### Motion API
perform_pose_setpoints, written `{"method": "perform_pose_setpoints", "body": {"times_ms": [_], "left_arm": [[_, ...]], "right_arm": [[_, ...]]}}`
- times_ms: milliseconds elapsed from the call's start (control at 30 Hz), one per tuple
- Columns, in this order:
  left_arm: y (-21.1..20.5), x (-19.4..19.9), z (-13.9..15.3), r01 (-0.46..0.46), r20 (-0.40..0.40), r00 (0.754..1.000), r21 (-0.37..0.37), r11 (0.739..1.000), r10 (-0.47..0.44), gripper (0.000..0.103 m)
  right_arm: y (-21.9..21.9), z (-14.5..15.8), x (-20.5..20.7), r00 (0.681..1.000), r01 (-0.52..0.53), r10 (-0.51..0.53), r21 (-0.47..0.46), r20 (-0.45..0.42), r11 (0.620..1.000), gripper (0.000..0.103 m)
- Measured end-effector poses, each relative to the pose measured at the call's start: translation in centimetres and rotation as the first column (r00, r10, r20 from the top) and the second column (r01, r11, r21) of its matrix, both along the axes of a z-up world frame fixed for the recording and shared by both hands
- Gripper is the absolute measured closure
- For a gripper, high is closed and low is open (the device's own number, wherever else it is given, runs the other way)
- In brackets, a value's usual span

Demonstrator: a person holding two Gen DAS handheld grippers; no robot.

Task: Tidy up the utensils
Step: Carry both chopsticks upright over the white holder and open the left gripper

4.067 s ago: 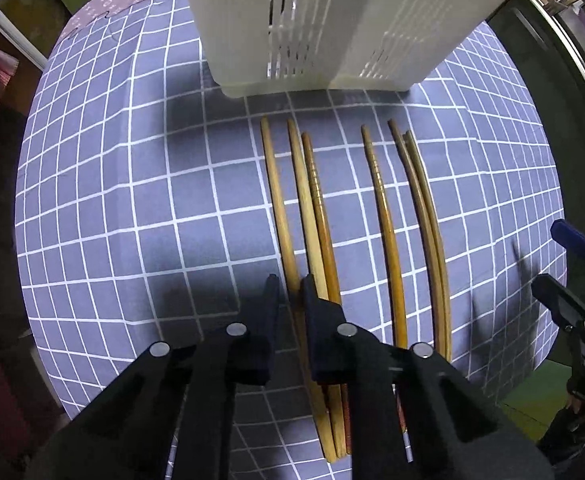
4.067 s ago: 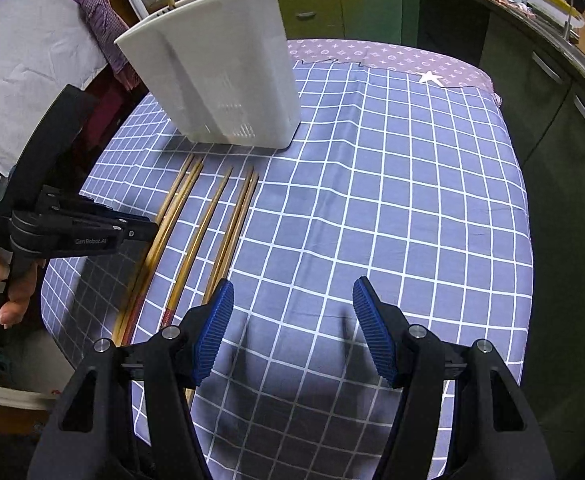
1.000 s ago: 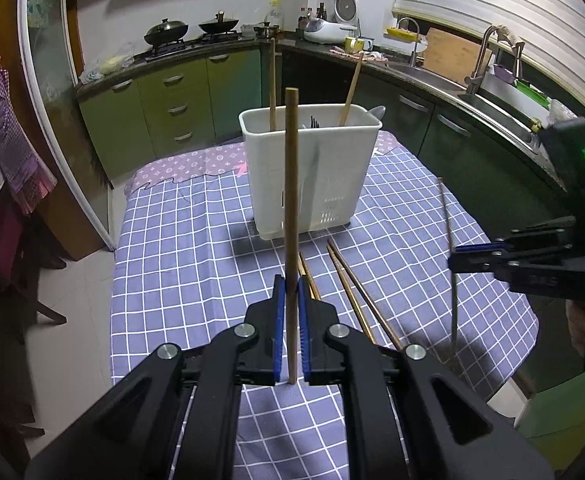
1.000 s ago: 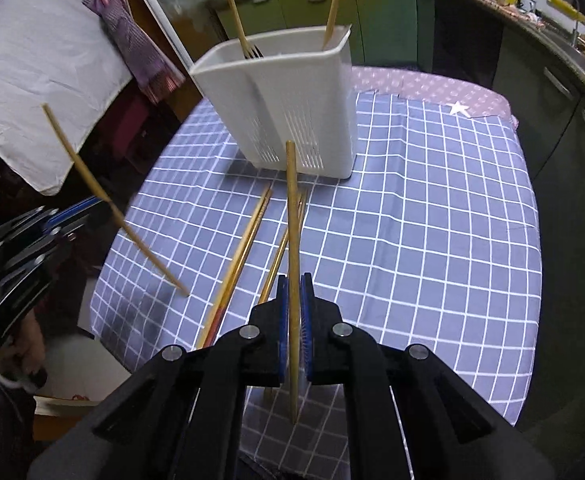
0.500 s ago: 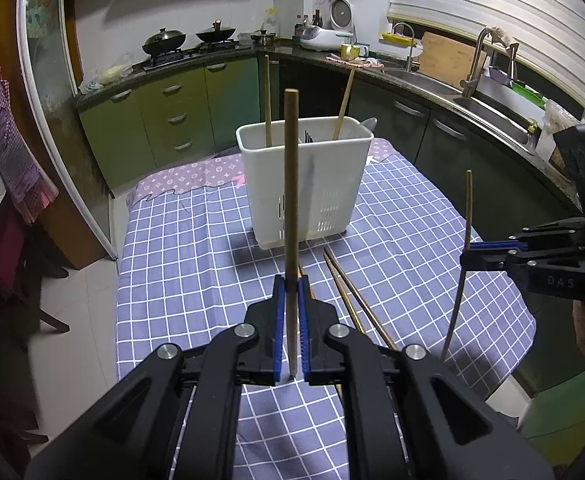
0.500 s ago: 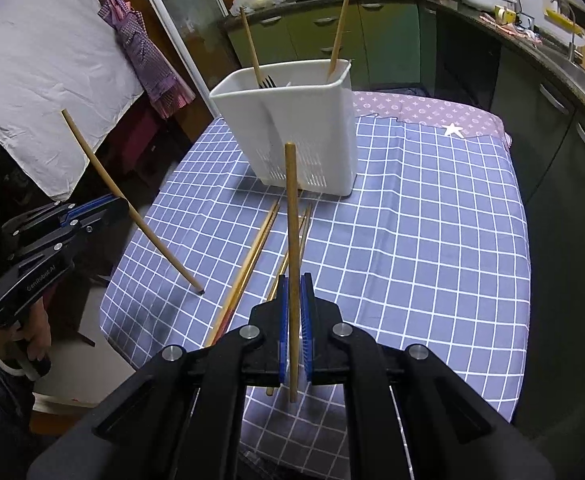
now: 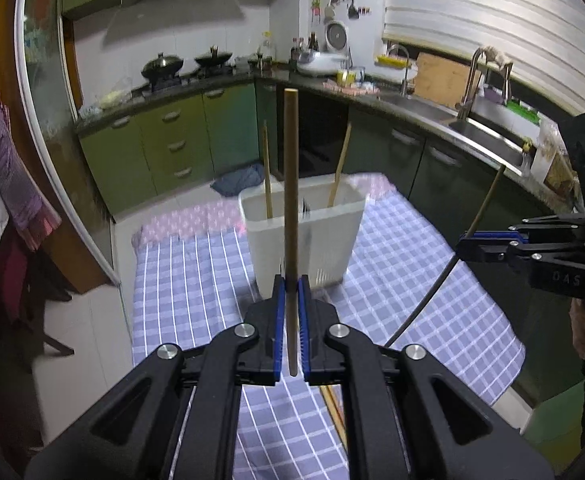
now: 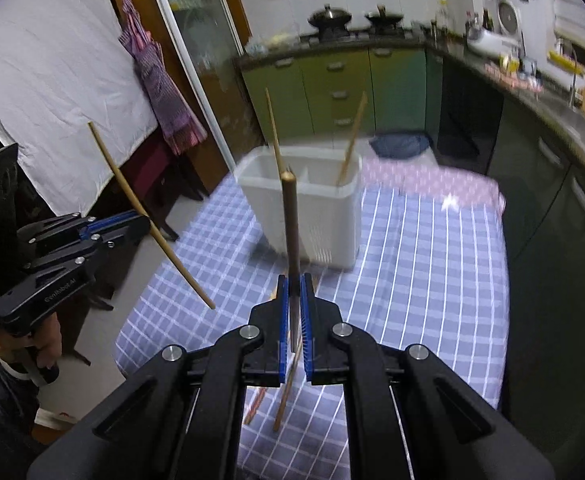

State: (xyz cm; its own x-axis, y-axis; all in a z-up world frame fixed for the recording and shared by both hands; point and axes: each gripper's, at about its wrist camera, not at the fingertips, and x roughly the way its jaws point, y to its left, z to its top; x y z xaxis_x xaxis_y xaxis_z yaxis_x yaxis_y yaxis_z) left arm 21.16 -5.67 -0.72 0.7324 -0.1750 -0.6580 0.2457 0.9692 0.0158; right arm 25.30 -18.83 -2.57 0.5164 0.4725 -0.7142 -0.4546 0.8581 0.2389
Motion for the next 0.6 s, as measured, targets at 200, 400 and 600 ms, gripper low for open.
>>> {"method": "perform_pose_setpoints", "body": {"times_ms": [200, 400, 600], "left_arm": [[-0.8, 2.1, 5.4, -0.003, 0.135, 0.991, -0.024, 1.0, 0.006, 0.096], [-1.3, 6.1, 8.3, -0.013, 0.211, 0.977, -0.068, 0.998, 0.027, 0.096], [-2.0, 10.6, 6.1, -0.047, 0.171, 0.984, -0.057, 0.997, 0.056, 0.096]], "right_arm": [[0.0, 3.9, 0.7, 0.997, -0.003, 0.002, 0.016, 0.079, 1.0, 0.096], [-0.2, 5.4, 1.7, 0.995, 0.002, -0.004, 0.019, 0.102, 1.0, 0.096], [-0.9, 6.0, 2.6, 0.994, 0.013, -0.016, 0.028, 0.105, 1.0, 0.096]]}}
